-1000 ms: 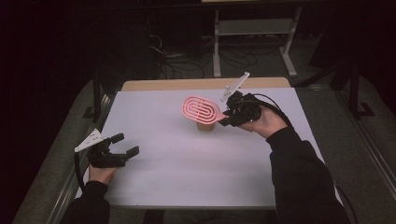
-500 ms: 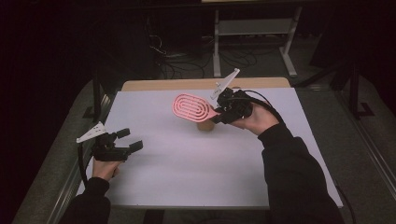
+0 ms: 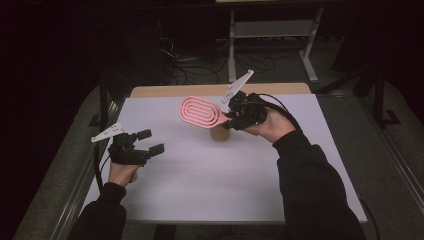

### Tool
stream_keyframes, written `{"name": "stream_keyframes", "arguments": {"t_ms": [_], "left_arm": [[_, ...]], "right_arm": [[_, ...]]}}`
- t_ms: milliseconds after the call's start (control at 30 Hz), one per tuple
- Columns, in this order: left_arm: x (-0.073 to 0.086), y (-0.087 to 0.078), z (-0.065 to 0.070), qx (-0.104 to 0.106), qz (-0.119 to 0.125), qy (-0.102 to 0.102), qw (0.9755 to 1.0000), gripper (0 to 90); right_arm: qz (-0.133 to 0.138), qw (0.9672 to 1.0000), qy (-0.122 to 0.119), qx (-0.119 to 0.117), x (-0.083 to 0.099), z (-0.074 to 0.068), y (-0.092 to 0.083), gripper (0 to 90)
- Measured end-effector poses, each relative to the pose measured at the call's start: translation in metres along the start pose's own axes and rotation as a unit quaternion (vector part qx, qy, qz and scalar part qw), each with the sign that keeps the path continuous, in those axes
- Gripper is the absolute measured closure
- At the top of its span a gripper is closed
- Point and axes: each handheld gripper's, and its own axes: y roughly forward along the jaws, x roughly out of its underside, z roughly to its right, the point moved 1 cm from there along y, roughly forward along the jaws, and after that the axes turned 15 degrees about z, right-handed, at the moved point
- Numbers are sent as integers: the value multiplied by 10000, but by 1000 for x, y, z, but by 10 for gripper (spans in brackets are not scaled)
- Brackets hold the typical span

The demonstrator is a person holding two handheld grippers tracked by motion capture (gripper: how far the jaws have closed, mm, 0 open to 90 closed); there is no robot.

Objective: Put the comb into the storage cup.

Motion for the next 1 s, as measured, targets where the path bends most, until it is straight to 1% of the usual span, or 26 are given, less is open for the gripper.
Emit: {"name": "stream_keyframes", "arguments": {"t_ms": [67, 200, 267, 367, 500, 567, 800, 1000], "left_arm": [[-3, 7, 3, 58, 11, -27, 10000, 0], [-8, 18, 6, 115, -16, 21, 9999, 0], [-8, 24, 6, 149, -58, 7, 9999, 0], [-9, 31, 7, 178, -99, -61, 9998, 0], [-11, 41, 9, 286, -111, -149, 9994, 0], [-12, 46, 12, 327, -89, -93, 9994, 0], [-20, 59, 16, 529, 11, -235, 9983, 0], [-28, 65, 20, 594, 135, -288, 9977, 0]], "right_arm": [[11, 10000, -14, -21, -1, -1, 1, 697], [27, 10000, -40, -41, -3, -2, 3, 698], [24, 10000, -68, -41, -4, -3, 3, 698], [31, 9999, -100, -37, -6, -4, 3, 698], [46, 9999, -114, -55, -8, -5, 3, 698], [77, 9999, -123, -78, -9, -6, 3, 699], [157, 9996, -199, -128, -16, -9, 5, 699], [162, 9995, -240, -138, -18, -11, 8, 700]]}}
